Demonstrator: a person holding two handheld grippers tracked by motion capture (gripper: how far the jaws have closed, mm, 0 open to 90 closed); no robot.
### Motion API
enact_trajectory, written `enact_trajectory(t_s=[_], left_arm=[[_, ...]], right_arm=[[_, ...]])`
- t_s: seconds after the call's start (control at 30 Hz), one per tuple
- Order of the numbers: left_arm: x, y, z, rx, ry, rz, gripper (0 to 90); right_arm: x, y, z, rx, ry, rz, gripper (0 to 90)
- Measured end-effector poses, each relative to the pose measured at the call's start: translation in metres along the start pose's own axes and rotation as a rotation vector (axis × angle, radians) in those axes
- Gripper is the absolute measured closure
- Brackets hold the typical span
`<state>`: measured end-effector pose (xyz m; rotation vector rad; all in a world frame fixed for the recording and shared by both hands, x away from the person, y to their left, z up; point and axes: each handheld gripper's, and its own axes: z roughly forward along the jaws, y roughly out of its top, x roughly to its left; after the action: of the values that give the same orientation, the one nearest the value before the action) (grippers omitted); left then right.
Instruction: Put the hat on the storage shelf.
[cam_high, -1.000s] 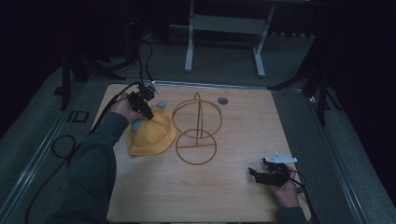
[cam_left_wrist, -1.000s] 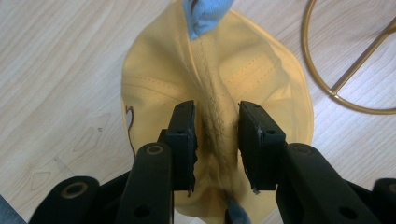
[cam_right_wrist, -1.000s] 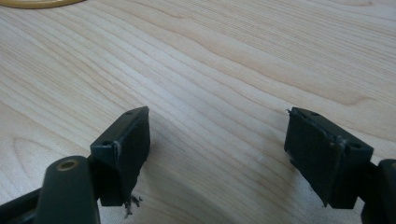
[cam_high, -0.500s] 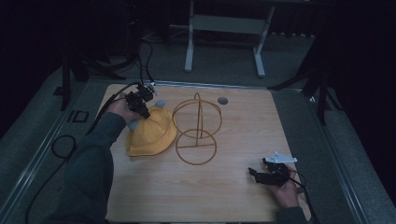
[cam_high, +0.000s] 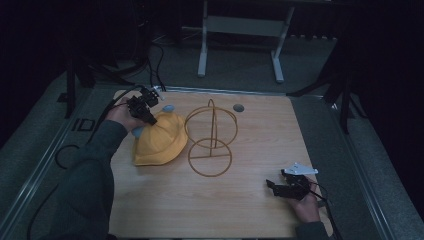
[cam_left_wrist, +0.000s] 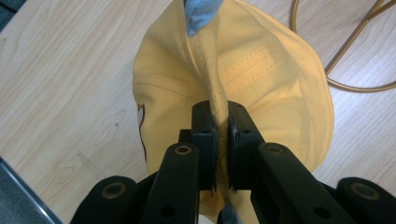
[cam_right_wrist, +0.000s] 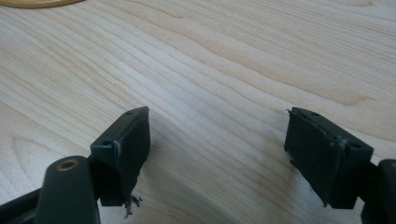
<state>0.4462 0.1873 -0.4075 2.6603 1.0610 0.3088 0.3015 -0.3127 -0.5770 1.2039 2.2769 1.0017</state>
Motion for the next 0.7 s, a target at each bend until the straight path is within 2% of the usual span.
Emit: enact_trajectory(t_s=[0.37, 0.57, 0.7], left_arm=[[0.005, -0.007, -0.014, -0.032, 0.004, -0.003, 83.6], [0.006, -0.010, -0.024, -0.062, 0.010, 0.005, 83.5], [0.005, -0.010, -0.027, -0.063, 0.014, 0.019, 83.5]], right_arm=[[0.000, 0.000, 0.000, 0.001, 0.000, 0.000, 22.1], [0.000, 0.000, 0.000, 0.000, 0.000, 0.000, 22.1], [0.000, 0.000, 0.000, 0.000, 0.000, 0.000, 22.1]])
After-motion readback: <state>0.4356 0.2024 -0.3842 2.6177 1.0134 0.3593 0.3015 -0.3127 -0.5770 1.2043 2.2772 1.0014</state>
